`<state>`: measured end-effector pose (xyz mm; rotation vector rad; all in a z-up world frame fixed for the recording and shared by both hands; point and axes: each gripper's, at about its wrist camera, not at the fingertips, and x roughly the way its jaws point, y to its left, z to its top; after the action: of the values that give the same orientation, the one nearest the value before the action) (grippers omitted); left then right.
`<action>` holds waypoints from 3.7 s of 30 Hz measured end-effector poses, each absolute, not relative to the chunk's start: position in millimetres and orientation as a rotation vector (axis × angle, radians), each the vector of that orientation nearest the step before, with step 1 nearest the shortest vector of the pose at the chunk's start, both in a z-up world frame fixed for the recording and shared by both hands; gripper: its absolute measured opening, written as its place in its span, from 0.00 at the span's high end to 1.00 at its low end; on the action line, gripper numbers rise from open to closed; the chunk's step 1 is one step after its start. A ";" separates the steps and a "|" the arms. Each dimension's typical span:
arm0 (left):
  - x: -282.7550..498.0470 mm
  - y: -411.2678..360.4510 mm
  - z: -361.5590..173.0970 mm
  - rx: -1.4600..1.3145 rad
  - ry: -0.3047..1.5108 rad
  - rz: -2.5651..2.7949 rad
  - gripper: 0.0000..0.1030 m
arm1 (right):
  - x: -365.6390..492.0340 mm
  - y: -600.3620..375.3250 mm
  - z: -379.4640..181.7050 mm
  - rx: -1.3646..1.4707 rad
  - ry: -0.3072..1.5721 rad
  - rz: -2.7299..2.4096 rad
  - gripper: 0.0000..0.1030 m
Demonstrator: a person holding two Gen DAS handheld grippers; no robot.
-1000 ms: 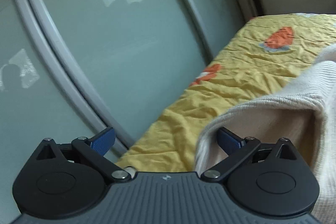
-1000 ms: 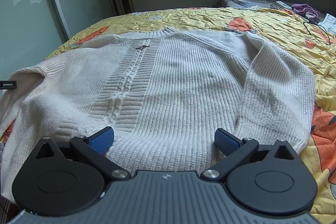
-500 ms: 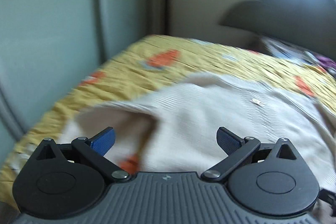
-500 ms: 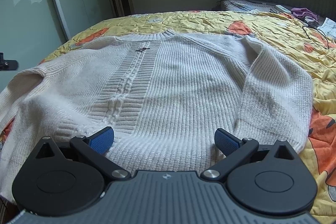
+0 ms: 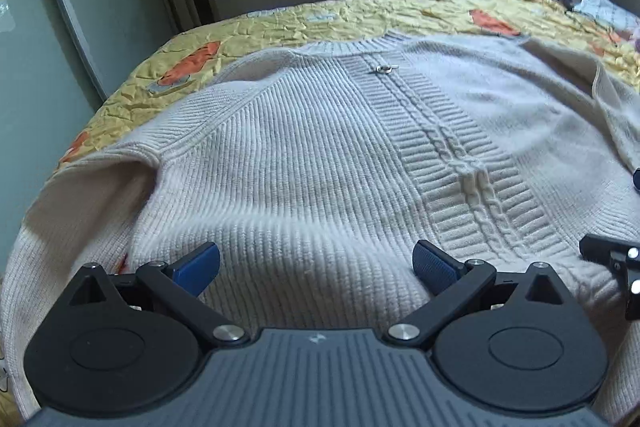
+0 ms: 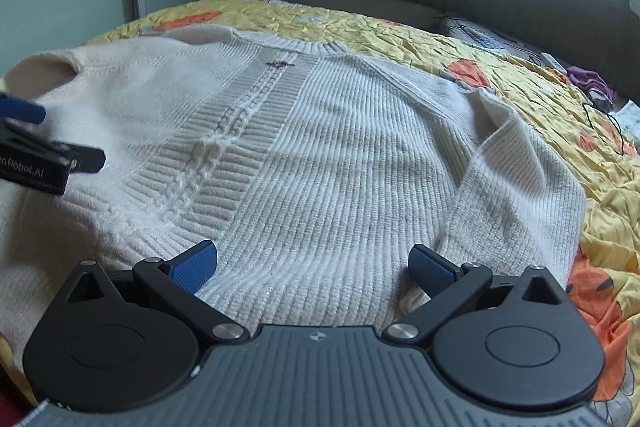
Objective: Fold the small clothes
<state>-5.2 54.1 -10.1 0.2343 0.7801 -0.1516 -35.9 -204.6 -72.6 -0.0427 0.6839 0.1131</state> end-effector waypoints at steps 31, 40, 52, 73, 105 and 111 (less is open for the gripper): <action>-13.2 38.5 9.0 0.070 0.691 -0.194 0.00 | -42.2 -256.0 -68.2 -0.161 0.650 0.061 0.00; -7.4 34.6 0.2 0.064 0.737 -0.193 0.00 | -49.0 -271.5 -67.4 -0.143 0.680 0.059 0.00; -15.4 7.1 -10.3 0.248 0.733 -0.188 0.00 | -51.4 -258.2 -80.3 -0.225 0.745 0.125 0.01; -9.4 -15.6 -5.2 0.155 0.761 -0.251 0.00 | -75.1 -256.0 -89.9 -0.460 0.635 0.057 0.17; -7.2 -21.7 -18.4 0.212 0.801 -0.228 0.00 | 66.6 -406.9 -60.2 0.689 0.576 0.197 0.92; -6.9 -24.2 -20.8 0.227 0.808 -0.227 0.00 | 101.1 -421.4 -55.5 0.701 0.539 0.122 0.92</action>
<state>-6.9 -24.2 -20.8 0.2275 0.8078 -0.2275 101.1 -421.4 -55.5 0.7005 0.5392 0.1223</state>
